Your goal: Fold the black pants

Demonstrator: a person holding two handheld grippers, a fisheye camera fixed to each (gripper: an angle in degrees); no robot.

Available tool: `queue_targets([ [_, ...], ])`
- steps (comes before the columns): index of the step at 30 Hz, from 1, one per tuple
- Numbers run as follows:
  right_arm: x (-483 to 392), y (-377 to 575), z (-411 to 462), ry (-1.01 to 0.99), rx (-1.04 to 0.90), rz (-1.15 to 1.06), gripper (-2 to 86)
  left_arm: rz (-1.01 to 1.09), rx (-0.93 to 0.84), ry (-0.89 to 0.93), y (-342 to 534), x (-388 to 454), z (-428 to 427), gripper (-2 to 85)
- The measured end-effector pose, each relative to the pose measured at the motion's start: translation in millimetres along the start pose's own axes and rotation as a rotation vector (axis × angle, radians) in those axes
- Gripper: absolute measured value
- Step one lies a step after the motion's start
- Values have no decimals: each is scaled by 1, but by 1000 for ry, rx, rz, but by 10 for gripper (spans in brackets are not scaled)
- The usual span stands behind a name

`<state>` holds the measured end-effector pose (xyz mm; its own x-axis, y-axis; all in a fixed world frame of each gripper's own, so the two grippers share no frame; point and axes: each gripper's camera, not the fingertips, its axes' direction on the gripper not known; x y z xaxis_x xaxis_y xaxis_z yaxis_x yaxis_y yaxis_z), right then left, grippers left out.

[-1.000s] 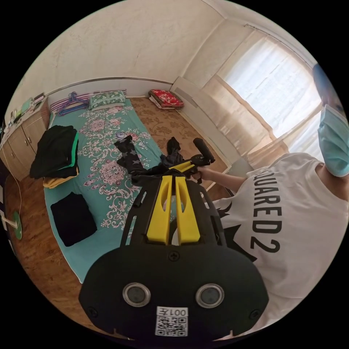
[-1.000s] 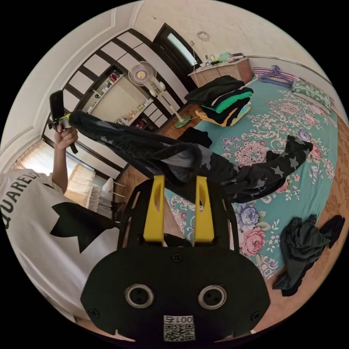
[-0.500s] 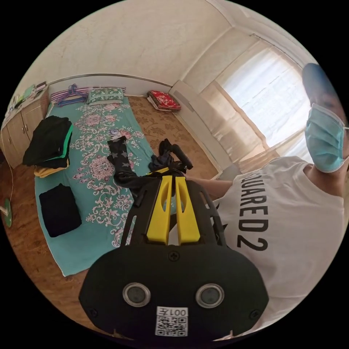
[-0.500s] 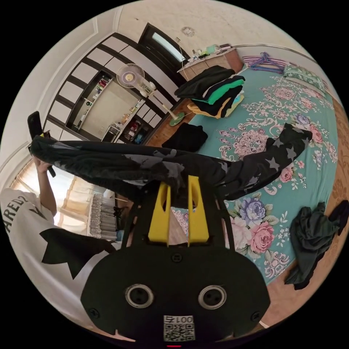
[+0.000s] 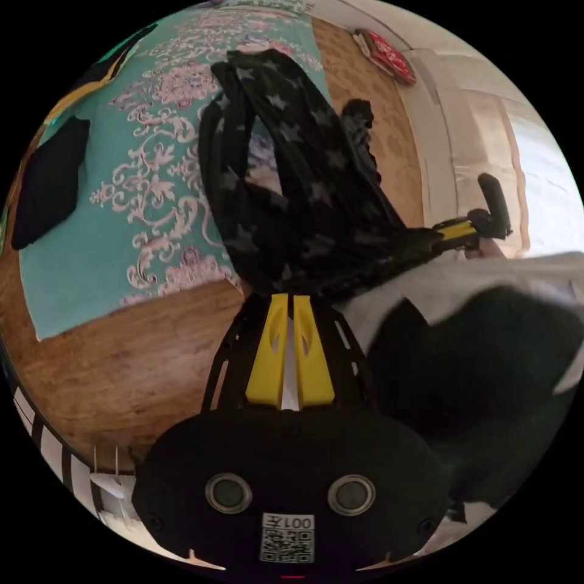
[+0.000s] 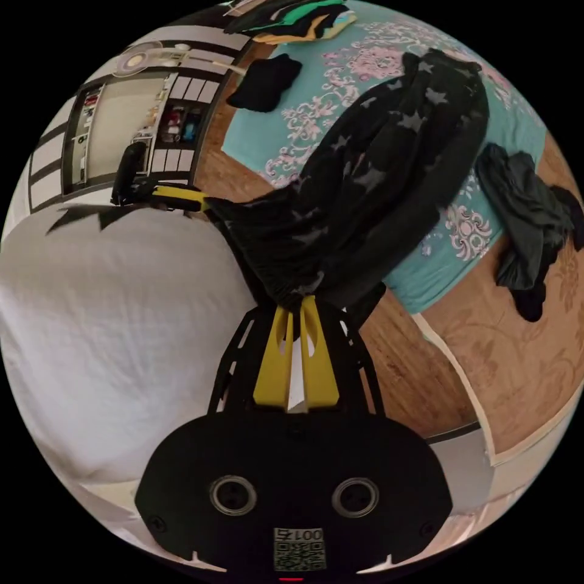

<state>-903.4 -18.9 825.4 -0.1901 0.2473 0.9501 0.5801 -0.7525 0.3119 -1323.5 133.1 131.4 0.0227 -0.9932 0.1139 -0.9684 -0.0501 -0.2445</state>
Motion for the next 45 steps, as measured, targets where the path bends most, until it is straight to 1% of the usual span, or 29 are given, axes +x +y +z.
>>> queue_targets([
  [2,17,-24,-12,111,52,-5,15,15,68,-13,-56,-12,-4,-9],
  [3,28,-51,-37,230,111,-22,15,45,101,-44,-106,-17,-22,-9],
  [4,36,-83,-76,346,182,-50,15,118,143,-122,-161,-13,-55,-9],
  [5,38,-99,-101,395,224,-66,15,154,172,-169,-189,-9,-77,-9],
  [6,35,-129,-162,482,319,-105,15,194,261,-243,-240,3,-135,-8],
  [7,21,-151,-230,562,419,-136,15,184,404,-242,-278,19,-205,-9],
  [8,11,-158,-267,604,476,-143,15,174,489,-222,-292,29,-242,-9],
  [9,-16,-163,-337,680,606,-151,15,181,671,-169,-307,50,-314,-9],
  [10,-50,-156,-400,731,744,-162,15,210,816,-116,-311,73,-373,-9],
  [11,-68,-148,-428,738,823,-167,15,234,869,-102,-310,85,-397,-9],
  [12,-103,-127,-472,723,978,-200,15,277,945,-118,-306,107,-436,-9],
  [13,-136,-107,-501,717,1081,-257,15,308,1005,-168,-300,127,-464,-9],
  [14,-151,-98,-510,727,1110,-286,15,323,1024,-189,-297,136,-474,-9],
  [16,-203,-78,-523,857,1138,-355,14,391,1077,-252,-289,159,-493,-8],
  [18,-229,-70,-514,949,1133,-397,14,420,1105,-291,-287,165,-493,-9],
  [20,-244,-65,-495,1005,1124,-430,14,438,1096,-284,-291,163,-483,-9],
  [22,-249,-65,-461,1061,1088,-453,14,468,1034,-291,-304,154,-454,-9],
  [26,-230,-73,-397,1065,969,-481,14,471,895,-252,-326,124,-378,-9],
  [28,-205,-84,-346,970,853,-498,14,441,798,-224,-340,97,-309,-9],
  [29,-197,-88,-332,938,823,-492,14,430,773,-221,-344,90,-290,-9],
  [31,-160,-109,-271,783,684,-479,14,369,673,-248,-358,60,-204,-9],
  [32,-150,-115,-254,752,650,-478,14,348,650,-251,-362,52,-181,-9],
  [33,-129,-127,-218,707,588,-470,14,299,598,-238,-369,35,-134,-9],
  [36,-74,-163,-127,619,432,-350,14,129,437,-179,-389,-10,-14,-8],
  [37,-54,-178,-91,582,362,-291,14,89,371,-194,-396,-23,30,-8],
  [38,-45,-185,-73,568,321,-270,14,72,336,-206,-400,-28,50,-8],
  [40,-23,-211,-9,541,148,-231,15,18,220,-231,-415,-44,116,-8],
  [43,-19,-238,40,507,15,-233,16,-22,198,-287,-433,-60,160,-8],
  [45,-19,-254,55,482,-9,-240,17,-58,212,-292,-444,-74,175,-8],
])
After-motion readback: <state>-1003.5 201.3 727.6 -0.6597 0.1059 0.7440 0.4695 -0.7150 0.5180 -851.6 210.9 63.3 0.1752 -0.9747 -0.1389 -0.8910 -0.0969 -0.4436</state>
